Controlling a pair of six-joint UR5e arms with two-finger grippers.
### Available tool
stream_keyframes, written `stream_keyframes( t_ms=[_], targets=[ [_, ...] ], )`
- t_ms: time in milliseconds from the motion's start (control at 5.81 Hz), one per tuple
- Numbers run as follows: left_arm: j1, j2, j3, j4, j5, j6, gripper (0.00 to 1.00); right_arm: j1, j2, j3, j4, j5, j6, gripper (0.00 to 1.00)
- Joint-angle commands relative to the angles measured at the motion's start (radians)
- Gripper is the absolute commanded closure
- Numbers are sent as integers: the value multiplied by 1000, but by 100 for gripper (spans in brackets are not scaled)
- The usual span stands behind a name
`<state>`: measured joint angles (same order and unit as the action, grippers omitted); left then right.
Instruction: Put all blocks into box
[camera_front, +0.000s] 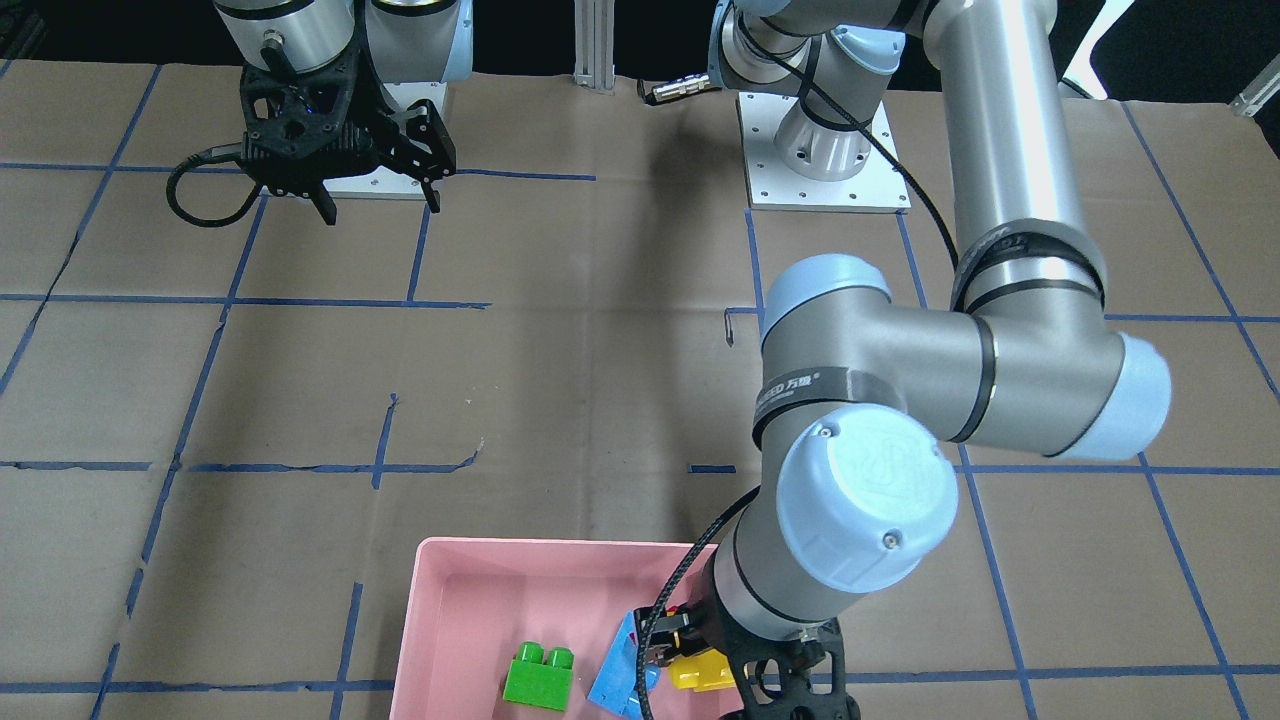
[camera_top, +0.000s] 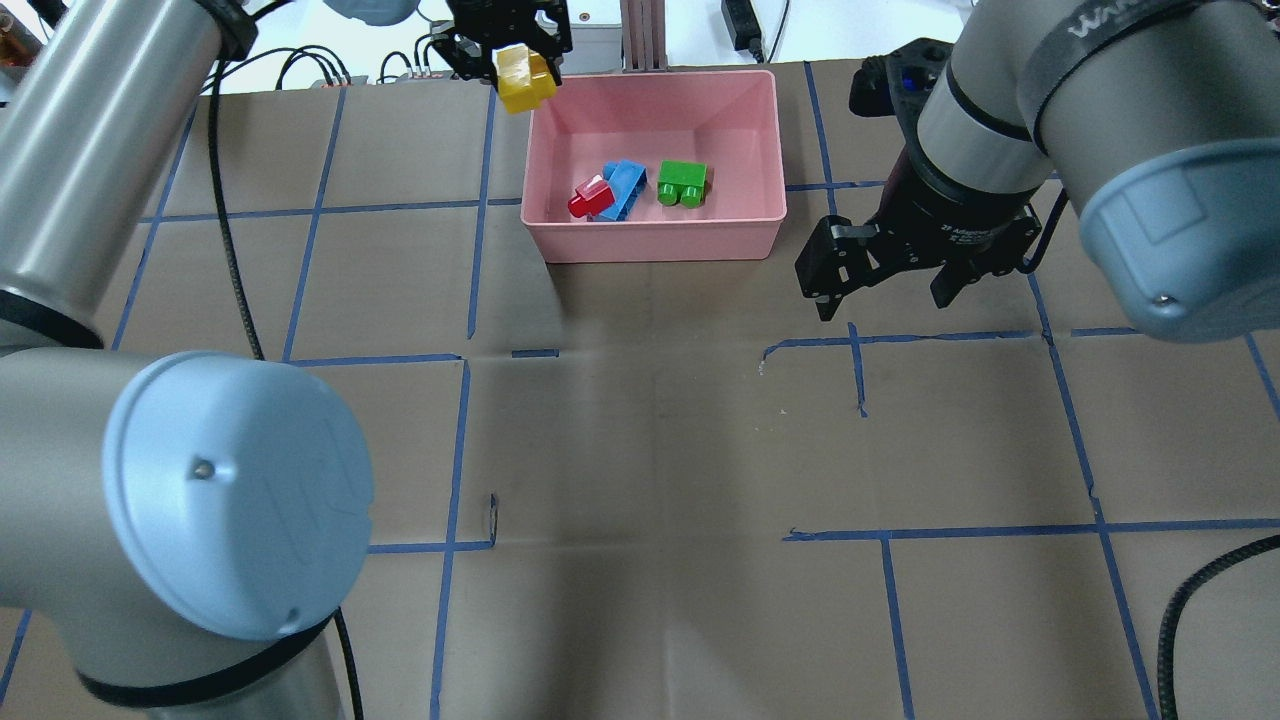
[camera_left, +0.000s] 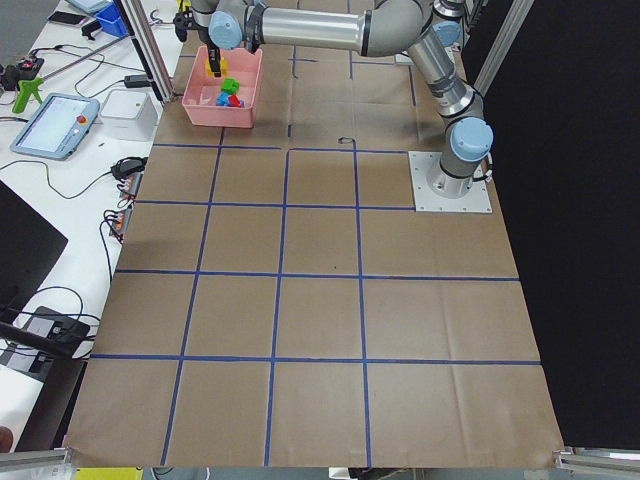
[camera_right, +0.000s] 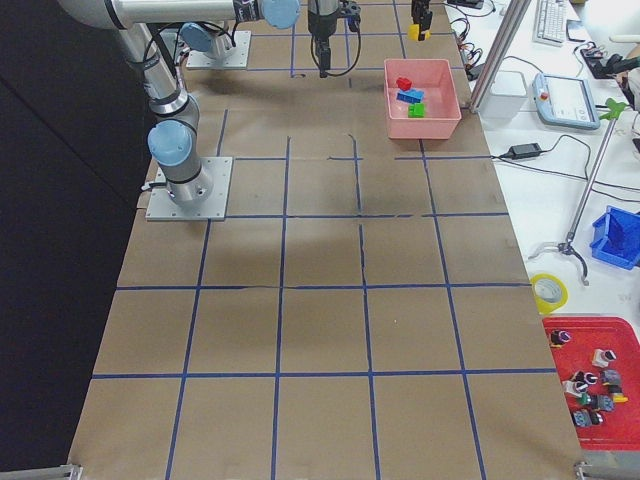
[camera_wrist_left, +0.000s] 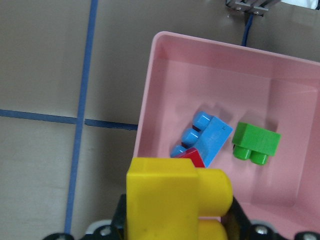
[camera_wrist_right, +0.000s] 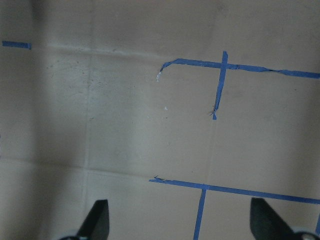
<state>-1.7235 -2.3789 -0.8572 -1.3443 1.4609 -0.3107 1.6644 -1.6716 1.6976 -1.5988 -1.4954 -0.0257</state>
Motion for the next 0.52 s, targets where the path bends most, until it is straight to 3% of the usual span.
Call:
stream_keyframes(
  t_ms=[0, 172, 344],
  targets=[
    [-10, -89, 6, 103, 4, -11, 78, 2, 4, 1, -7, 7, 1, 0],
    [-21, -92, 3, 99, 66, -13, 26, 2, 19, -12, -22, 7, 3, 0],
    [-36, -85, 3, 99, 116, -13, 1, 2, 26, -16, -23, 9, 4, 0]
  ],
)
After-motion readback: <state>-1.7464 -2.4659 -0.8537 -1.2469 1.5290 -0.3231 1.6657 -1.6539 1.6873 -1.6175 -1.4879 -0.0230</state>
